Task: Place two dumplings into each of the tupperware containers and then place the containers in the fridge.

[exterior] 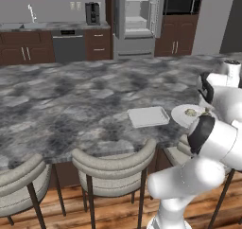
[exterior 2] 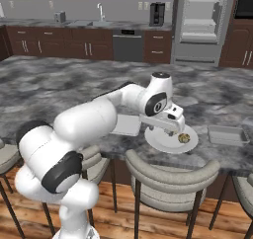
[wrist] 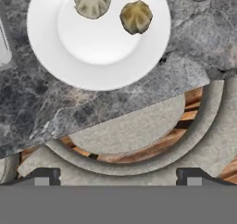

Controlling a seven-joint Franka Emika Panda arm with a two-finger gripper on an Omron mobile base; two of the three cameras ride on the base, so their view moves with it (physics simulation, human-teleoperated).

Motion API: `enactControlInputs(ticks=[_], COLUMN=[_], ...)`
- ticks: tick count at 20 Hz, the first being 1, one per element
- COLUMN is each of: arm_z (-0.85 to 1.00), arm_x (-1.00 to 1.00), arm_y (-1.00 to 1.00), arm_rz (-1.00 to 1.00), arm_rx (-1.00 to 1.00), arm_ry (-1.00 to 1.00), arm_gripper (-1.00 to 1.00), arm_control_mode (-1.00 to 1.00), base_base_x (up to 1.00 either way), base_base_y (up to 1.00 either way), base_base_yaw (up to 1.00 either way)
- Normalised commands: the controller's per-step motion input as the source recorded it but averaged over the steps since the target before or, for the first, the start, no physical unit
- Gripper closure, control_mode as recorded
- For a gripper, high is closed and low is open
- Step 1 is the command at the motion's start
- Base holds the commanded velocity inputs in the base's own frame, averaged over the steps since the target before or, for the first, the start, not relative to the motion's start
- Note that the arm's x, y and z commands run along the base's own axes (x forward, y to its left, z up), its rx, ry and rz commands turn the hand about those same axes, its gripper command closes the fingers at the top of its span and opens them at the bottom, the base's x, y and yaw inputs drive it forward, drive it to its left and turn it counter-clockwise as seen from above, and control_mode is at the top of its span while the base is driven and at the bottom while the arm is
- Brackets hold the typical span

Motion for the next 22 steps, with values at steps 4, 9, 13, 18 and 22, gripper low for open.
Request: enactControlInputs(ticks=[4, 9, 13, 18, 22], arm_z=[-0.42, -0.37, -0.36, -0.29, -0.27], arm_x=[0.51, 0.39, 0.39, 0.47, 0.52], arm_y=[-0.59, -0.5, -0.32, -0.02, -0.03], arm_rz=[0.0, 0.0, 0.0, 0.0, 0.0], arm_rx=[0.03, 0.02, 0.0, 0.0, 0.0], arm_ry=[0.01, 0.04, 0.06, 0.02, 0.0], arm_gripper=[-1.0, -1.0, -1.0, -1.0, -1.0], arm_control_mode=[-1.0, -1.0, -1.0, -1.0, -1.0], base_base_x=[0.0, 0.0, 0.0, 0.0, 0.0], base_base_y=[0.0, 0.0, 0.0, 0.0, 0.0], base_base_yaw=[0.0, 0.0, 0.0, 0.0, 0.0])
